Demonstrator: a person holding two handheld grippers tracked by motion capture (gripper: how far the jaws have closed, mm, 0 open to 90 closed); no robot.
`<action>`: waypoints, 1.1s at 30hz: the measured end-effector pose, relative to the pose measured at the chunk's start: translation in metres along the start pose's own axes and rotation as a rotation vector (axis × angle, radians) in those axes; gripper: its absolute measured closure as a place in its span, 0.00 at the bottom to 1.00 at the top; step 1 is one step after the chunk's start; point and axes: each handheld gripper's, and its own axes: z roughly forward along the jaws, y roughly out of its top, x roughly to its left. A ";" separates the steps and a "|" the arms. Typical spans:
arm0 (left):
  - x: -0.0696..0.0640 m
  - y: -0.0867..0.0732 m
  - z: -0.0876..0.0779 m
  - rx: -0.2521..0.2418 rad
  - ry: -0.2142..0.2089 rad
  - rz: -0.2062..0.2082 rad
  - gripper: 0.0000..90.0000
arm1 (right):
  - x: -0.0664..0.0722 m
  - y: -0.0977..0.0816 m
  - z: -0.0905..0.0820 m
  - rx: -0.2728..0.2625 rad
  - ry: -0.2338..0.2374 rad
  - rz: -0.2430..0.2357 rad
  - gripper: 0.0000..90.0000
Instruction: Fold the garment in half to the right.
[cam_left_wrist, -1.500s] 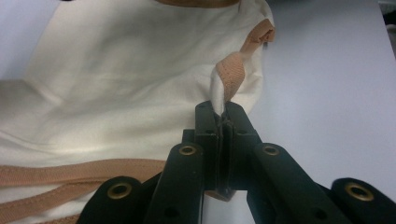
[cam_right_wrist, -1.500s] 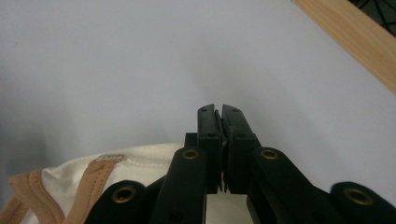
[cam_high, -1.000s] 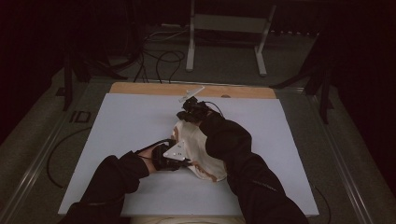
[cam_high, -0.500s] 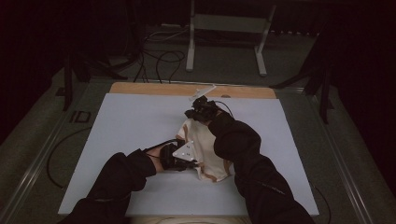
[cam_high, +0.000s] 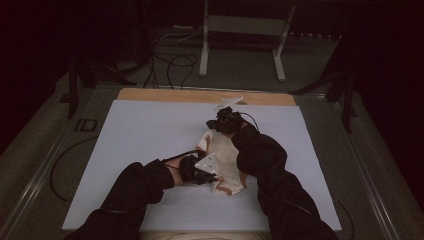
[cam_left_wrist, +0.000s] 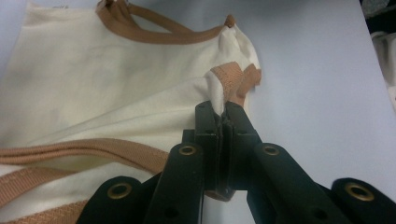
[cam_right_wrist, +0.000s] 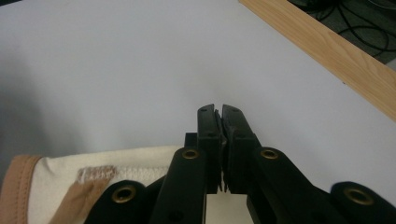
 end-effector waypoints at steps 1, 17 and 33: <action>0.000 0.001 0.001 0.001 -0.005 0.000 0.96 | -0.001 -0.001 -0.001 0.001 -0.001 0.002 0.97; 0.005 0.024 0.021 0.021 -0.031 0.009 0.96 | -0.016 -0.023 -0.022 -0.003 -0.039 0.026 0.97; 0.008 0.037 0.040 0.039 -0.067 -0.021 0.95 | -0.032 -0.041 -0.036 0.004 -0.080 0.048 0.97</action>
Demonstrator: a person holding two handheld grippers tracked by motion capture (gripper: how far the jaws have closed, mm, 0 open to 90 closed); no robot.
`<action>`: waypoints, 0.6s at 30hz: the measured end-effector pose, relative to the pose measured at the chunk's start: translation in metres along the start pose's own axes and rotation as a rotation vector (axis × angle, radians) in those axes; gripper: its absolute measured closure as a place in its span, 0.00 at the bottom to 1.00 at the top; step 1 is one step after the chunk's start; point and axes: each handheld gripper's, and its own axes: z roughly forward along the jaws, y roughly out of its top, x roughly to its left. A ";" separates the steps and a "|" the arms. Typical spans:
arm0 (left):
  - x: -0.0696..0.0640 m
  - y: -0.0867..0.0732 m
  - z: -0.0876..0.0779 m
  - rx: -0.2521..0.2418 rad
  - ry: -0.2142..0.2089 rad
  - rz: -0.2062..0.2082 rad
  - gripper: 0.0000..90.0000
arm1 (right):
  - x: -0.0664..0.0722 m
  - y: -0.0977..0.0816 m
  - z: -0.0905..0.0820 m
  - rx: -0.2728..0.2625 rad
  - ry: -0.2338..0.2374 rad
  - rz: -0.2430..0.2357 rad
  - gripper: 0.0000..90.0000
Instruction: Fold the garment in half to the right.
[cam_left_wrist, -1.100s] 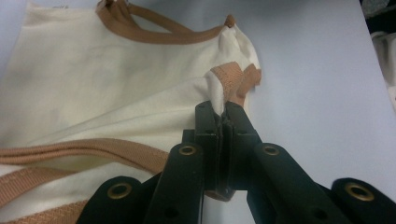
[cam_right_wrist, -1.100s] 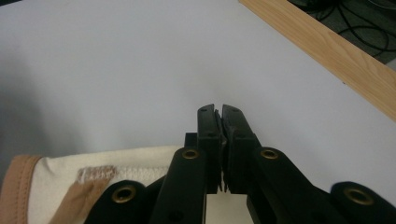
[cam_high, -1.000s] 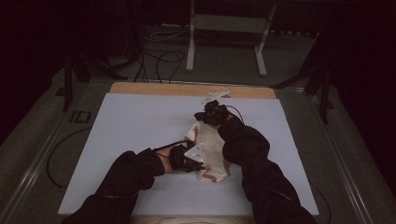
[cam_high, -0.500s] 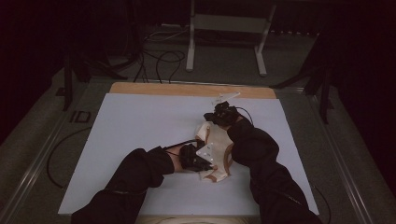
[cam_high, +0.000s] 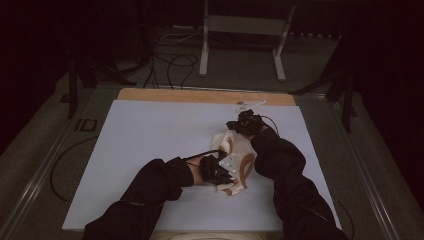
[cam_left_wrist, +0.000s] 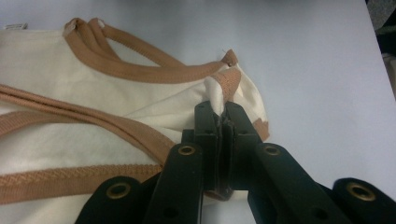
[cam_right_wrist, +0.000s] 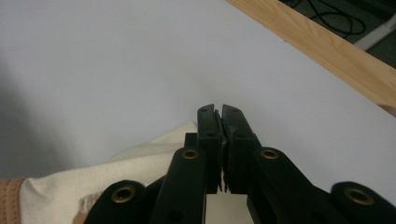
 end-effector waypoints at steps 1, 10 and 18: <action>0.000 0.001 0.001 0.004 0.002 -0.001 0.95 | -0.001 -0.002 0.000 -0.003 0.001 0.007 0.97; 0.000 0.004 0.010 0.014 -0.005 -0.002 0.95 | -0.010 -0.016 -0.004 -0.003 -0.008 0.039 0.97; -0.001 0.010 0.015 0.023 0.002 -0.003 0.95 | -0.015 -0.023 -0.009 -0.017 -0.017 0.058 0.97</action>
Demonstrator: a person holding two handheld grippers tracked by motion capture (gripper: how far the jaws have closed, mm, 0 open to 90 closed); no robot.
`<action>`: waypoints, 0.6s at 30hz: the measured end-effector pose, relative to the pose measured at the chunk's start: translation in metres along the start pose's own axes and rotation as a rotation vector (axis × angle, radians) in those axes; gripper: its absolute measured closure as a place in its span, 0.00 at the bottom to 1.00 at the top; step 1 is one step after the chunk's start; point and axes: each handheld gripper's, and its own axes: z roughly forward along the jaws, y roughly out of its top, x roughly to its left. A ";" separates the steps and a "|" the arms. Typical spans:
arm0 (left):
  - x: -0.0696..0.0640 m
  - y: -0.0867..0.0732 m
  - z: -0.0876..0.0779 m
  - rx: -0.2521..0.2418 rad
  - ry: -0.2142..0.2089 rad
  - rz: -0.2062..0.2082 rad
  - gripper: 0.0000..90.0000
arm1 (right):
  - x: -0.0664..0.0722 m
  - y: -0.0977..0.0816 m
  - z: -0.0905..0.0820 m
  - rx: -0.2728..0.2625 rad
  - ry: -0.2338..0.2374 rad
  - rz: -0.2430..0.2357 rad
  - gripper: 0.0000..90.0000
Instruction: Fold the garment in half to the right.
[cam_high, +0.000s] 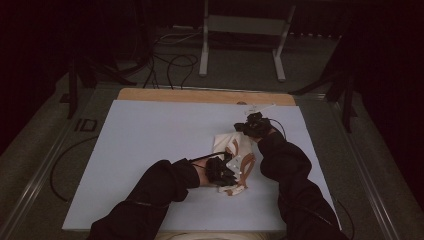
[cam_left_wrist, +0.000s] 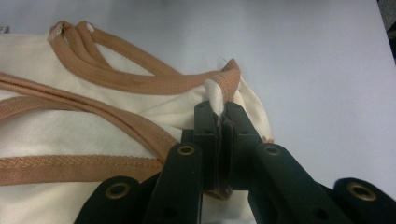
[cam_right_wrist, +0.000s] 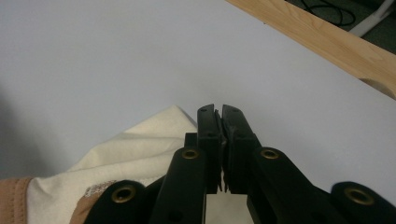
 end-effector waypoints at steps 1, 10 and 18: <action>0.000 0.000 0.001 -0.003 -0.002 -0.001 0.95 | -0.001 -0.001 0.000 0.002 -0.002 0.003 0.97; 0.000 0.003 0.007 0.002 -0.014 -0.023 0.95 | -0.006 -0.015 0.000 0.015 -0.009 0.025 0.97; -0.002 0.006 0.009 -0.005 -0.025 -0.018 0.92 | -0.010 -0.026 0.000 0.034 -0.024 0.038 0.97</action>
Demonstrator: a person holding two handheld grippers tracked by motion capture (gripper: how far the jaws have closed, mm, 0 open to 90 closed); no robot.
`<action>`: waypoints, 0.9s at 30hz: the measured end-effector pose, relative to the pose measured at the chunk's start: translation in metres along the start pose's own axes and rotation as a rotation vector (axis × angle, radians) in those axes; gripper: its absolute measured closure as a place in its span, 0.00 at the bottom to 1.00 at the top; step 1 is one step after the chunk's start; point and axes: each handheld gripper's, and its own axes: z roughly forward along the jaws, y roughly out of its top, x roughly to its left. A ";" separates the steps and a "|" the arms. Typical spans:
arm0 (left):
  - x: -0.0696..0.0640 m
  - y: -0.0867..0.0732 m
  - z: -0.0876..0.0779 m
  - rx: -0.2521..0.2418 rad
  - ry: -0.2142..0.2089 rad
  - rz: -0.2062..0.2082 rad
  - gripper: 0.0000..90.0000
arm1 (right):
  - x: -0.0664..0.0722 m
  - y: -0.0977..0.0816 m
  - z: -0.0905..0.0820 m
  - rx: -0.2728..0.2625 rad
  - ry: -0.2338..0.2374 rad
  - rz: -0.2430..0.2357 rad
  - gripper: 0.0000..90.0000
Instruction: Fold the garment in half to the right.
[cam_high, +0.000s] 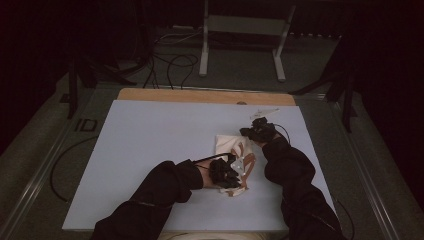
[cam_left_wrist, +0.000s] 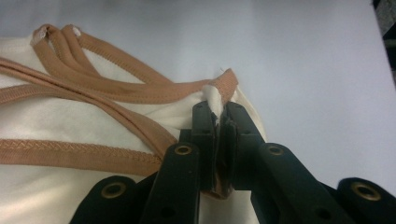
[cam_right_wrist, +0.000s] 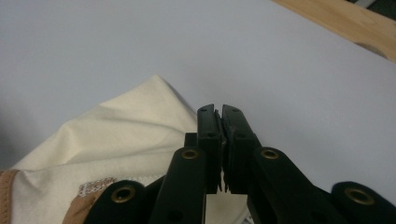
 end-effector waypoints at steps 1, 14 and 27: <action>0.000 0.000 0.000 0.000 0.000 0.000 0.90 | -0.001 -0.001 0.000 -0.003 0.002 0.004 0.97; -0.004 0.005 -0.003 -0.052 -0.050 -0.001 0.67 | -0.015 -0.013 -0.003 0.010 -0.018 0.055 0.84; -0.001 -0.011 -0.032 -0.107 0.011 -0.080 0.09 | -0.021 -0.016 -0.018 0.033 -0.022 0.095 0.56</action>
